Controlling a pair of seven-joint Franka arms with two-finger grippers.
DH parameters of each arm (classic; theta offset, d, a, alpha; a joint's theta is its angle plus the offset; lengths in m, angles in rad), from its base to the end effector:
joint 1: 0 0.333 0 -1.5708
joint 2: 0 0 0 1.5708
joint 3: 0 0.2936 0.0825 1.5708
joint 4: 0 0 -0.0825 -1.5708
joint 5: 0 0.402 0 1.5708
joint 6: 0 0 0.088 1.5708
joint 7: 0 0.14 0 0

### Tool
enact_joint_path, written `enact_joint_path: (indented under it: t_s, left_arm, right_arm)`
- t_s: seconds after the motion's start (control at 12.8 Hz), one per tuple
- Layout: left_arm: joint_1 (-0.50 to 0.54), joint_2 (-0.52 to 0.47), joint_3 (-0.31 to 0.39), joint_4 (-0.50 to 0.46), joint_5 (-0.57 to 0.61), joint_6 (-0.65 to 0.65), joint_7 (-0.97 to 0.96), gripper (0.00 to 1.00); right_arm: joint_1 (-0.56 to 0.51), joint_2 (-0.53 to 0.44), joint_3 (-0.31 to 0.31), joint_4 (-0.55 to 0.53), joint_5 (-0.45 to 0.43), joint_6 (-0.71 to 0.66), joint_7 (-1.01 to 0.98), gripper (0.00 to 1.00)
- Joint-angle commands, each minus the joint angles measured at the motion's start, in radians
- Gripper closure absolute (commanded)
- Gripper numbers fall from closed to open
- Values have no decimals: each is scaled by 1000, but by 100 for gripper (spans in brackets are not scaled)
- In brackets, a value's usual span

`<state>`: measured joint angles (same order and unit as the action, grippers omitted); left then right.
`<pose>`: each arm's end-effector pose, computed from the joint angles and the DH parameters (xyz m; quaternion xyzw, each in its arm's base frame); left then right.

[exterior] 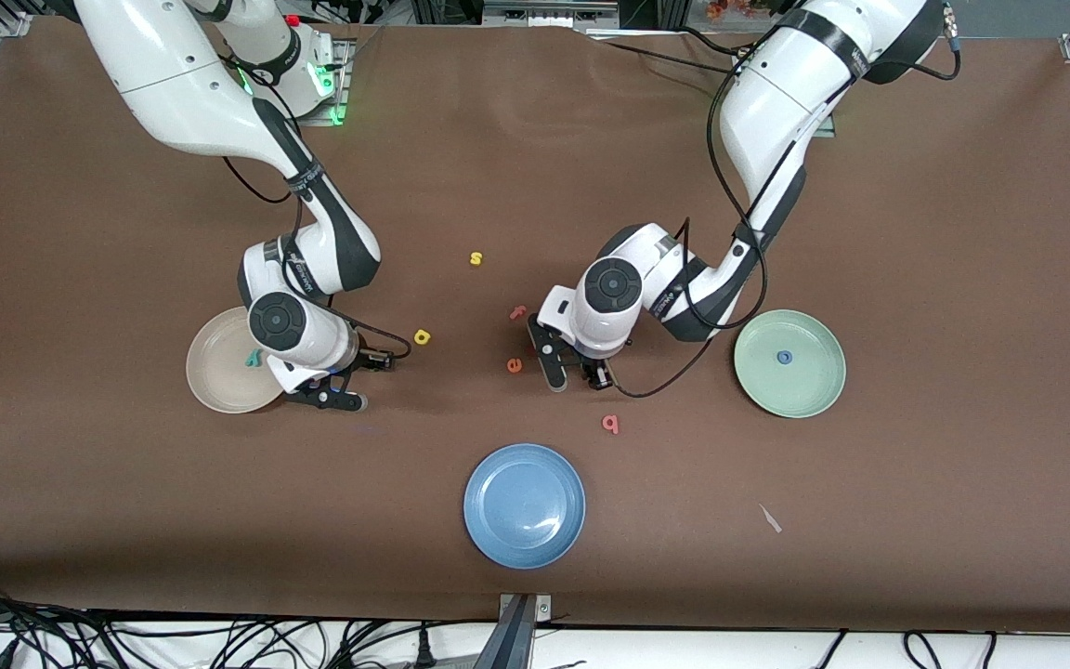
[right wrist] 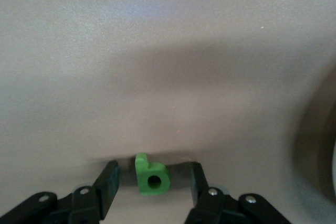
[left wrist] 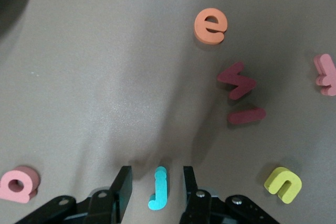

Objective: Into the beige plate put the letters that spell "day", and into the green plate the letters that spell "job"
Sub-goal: 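Reach the right gripper to the green b while the left gripper reaches the teal j, then grasp the green b with the right gripper while the left gripper grasps the j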

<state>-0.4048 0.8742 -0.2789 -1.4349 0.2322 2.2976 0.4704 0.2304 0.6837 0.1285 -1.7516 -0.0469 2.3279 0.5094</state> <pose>0.5828 -0.4282 0.1250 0.8227 -0.5681 0.0109 0.0197 0.6064 0.2249 0.1108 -0.9959 0.0703 0.0564 0.0014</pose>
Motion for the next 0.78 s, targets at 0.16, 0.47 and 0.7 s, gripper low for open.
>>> enact_joint_path:
  t_s: [0.16, 0.47, 0.7]
  left_arm:
    - [-5, 5, 1, 8, 30, -14, 10, 55]
    - [-5, 2, 3, 1, 30, -46, 14, 69]
    - [-3, 2, 1, 2, 29, -46, 14, 100]
  right_arm:
    - [4, -1, -1, 0, 15, -5, -5, 57]
    - [4, -1, -1, 0, 15, -4, -5, 65]
    - [3, -1, -1, 0, 15, -4, -3, 69]
